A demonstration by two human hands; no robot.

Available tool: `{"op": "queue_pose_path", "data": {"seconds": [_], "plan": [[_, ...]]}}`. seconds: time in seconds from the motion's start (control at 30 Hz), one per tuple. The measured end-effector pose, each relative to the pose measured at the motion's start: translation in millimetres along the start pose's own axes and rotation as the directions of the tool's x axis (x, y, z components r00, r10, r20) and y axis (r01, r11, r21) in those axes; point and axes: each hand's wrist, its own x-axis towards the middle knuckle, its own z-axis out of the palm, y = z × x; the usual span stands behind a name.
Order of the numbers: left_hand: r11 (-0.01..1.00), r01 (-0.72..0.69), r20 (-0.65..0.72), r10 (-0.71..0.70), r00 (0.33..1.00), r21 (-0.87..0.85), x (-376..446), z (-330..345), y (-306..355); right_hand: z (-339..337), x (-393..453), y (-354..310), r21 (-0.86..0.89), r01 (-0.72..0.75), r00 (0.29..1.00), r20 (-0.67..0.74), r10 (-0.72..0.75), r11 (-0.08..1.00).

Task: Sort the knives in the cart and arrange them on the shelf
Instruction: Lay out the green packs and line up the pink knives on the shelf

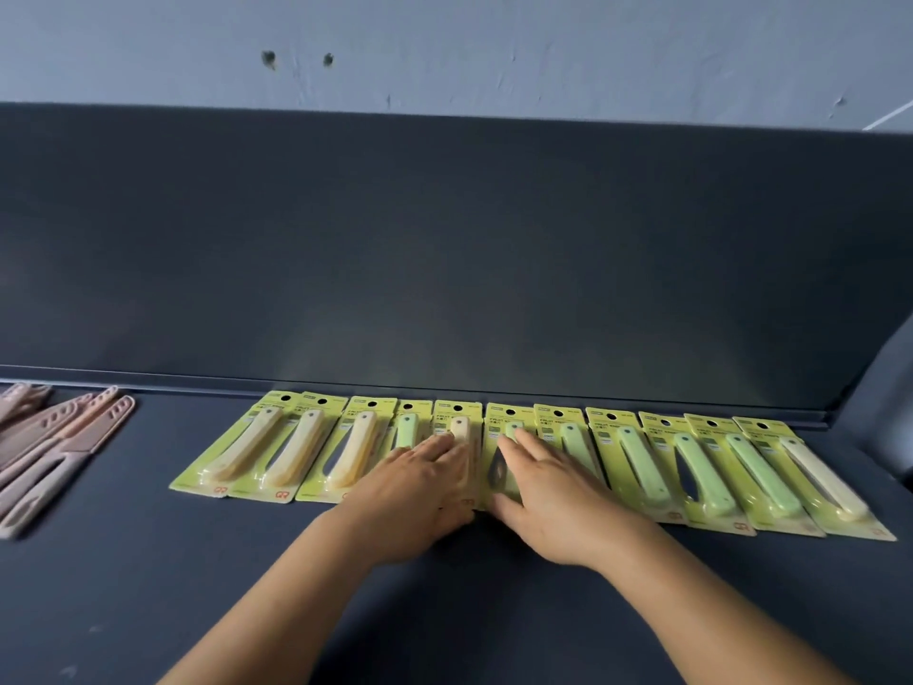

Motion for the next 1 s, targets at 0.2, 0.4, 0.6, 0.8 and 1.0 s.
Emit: {"op": "queue_pose_path", "data": {"seconds": [0.2,0.4,0.6,0.8,1.0], "plan": [[0.999,-0.035,-0.035,0.035,0.999,0.0,2,3,0,2,-2,-2,0.05,-0.038,0.998,-0.041,0.04,0.998],[0.998,-0.056,-0.05,0.057,0.997,0.018,4,5,0,2,-2,2,0.074,-0.085,0.996,-0.033,0.088,0.994],[0.998,-0.063,-0.046,0.063,0.997,-0.003,2,4,1,0,-3,0,0.055,-0.114,0.991,-0.058,0.118,0.992],[0.999,0.025,-0.045,-0.023,0.999,0.045,-22,-18,-51,5,7,-36,0.068,0.08,0.994,-0.077,-0.075,0.994],[0.999,-0.017,0.089,0.014,0.996,0.039,-36,-17,-78,15,32,-68,0.014,0.156,0.988,0.015,-0.156,0.988]]}}
